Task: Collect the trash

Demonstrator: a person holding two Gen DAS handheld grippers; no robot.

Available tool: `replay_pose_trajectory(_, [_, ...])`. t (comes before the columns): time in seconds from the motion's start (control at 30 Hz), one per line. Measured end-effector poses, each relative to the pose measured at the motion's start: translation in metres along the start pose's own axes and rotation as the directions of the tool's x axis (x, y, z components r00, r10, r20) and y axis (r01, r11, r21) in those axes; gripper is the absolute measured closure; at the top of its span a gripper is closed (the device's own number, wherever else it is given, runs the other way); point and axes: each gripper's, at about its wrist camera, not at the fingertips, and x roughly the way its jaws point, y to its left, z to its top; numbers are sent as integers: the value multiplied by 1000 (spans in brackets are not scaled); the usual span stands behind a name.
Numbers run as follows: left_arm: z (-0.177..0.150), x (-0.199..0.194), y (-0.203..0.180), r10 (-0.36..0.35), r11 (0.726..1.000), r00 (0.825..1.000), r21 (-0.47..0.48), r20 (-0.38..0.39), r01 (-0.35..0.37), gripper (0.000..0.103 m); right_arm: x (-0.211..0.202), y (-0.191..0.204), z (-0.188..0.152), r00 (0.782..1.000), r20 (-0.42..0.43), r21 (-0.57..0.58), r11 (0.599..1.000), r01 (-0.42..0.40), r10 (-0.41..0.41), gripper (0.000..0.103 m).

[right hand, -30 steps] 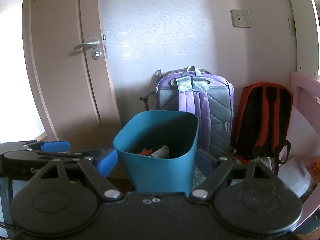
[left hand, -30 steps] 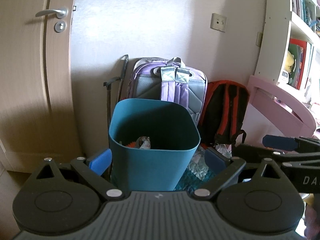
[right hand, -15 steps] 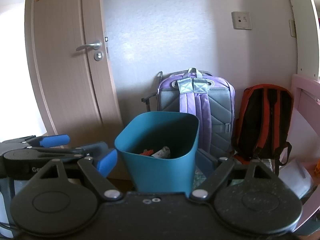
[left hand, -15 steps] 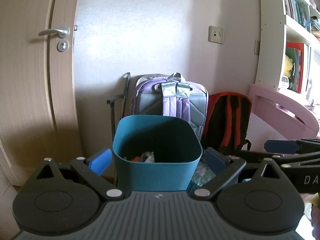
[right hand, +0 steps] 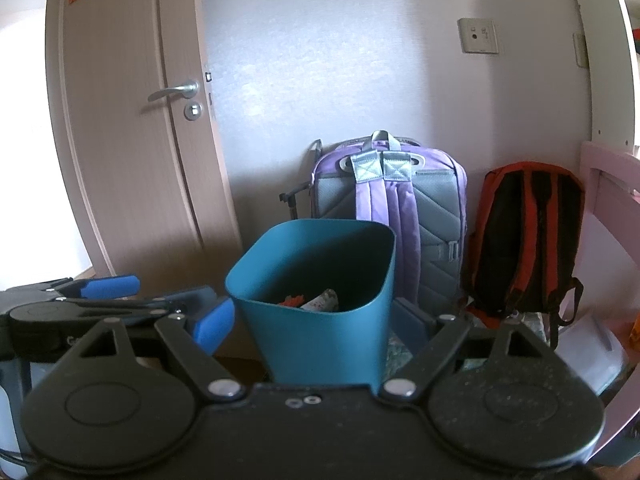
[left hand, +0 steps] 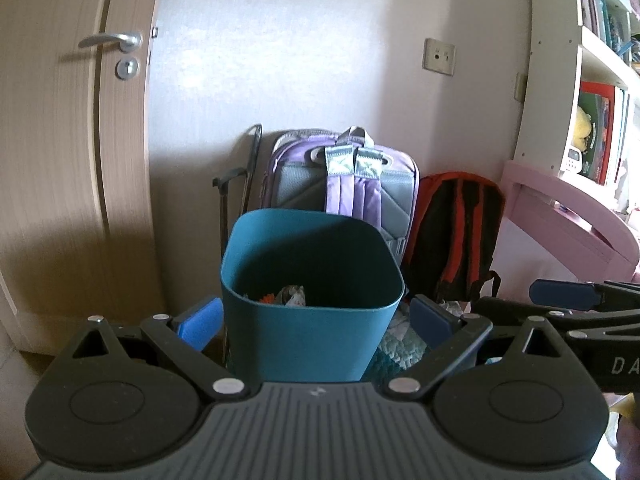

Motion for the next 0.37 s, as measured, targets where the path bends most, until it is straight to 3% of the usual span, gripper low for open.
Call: replay_pose_trajectory(0.37, [-10, 12, 5, 6, 1000, 1000, -11, -30, -6, 3, 13, -2, -6, 1000, -21, -4, 1000, 0, 0, 17])
